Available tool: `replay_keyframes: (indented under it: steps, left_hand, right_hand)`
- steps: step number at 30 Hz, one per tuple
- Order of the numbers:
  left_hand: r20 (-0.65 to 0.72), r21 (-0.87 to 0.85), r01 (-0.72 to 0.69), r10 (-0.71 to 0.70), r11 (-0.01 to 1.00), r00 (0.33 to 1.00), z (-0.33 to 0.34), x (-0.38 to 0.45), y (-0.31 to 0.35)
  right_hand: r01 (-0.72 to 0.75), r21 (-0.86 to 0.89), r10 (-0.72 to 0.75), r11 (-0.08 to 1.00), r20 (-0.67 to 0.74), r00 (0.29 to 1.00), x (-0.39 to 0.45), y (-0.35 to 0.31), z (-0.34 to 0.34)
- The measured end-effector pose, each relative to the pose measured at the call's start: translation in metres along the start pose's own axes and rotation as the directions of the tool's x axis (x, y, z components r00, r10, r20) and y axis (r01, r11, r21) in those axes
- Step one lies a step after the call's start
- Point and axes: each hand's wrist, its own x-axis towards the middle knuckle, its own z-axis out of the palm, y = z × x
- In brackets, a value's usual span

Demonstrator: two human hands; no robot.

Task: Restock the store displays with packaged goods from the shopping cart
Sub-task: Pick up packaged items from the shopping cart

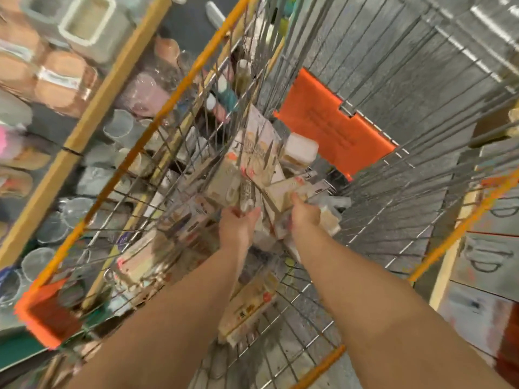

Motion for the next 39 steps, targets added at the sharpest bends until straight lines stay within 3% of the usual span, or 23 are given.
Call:
replay_keyframes:
  steps: [3, 7, 10, 15, 20, 26, 31, 34, 39]
  left_hand:
    - [-0.093, 0.008, -0.072, 0.073, 0.997, 0.993, 0.01, 0.004, -0.007]
    - [-0.047, 0.013, -0.162, 0.163, 0.987, 0.986, 0.002, -0.004, -0.012]
    - [0.053, -0.012, -0.098, 0.099, 0.995, 0.994, -0.018, -0.011, -0.017]
    - [0.212, -0.061, -0.006, 0.019, 0.998, 0.977, -0.066, -0.013, -0.024]
    - [0.282, -0.069, 0.028, -0.008, 0.997, 0.959, -0.111, -0.021, -0.035]
    - [0.305, -0.228, 0.05, 0.023, 0.972, 0.952, -0.138, -0.038, -0.037]
    - [0.414, -0.264, -0.084, 0.191, 0.961, 0.89, -0.15, -0.059, -0.04]
    - [0.372, -0.2, -0.211, 0.273, 0.957, 0.887, -0.143, -0.061, -0.042]
    - [0.328, -0.23, -0.157, 0.228, 0.961, 0.917, -0.134, -0.053, -0.036]
  right_hand:
    - [-0.039, 0.03, 0.039, 0.999, -0.004, 0.999, 0.013, 0.003, 0.004]
    - [-0.033, 0.001, 0.033, 0.999, 0.008, 0.999, 0.009, -0.008, 0.001]
    - [-0.096, 0.149, 0.098, 0.984, -0.005, 0.995, 0.002, 0.0, -0.007]
    - [-0.185, 0.241, 0.155, 0.953, 0.137, 0.978, -0.027, 0.028, -0.017]
    - [-0.142, 0.317, 0.084, 0.938, 0.188, 0.979, -0.063, 0.048, -0.019]
    - [-0.157, 0.475, 0.001, 0.866, 0.312, 0.95, -0.123, 0.069, -0.017]
    - [-0.118, 0.419, -0.057, 0.9, 0.384, 0.922, -0.155, 0.084, -0.008]
    - [-0.048, 0.362, -0.1, 0.931, 0.378, 0.921, -0.166, 0.081, -0.003]
    - [-0.014, 0.315, -0.132, 0.949, 0.439, 0.889, -0.167, 0.07, 0.002]
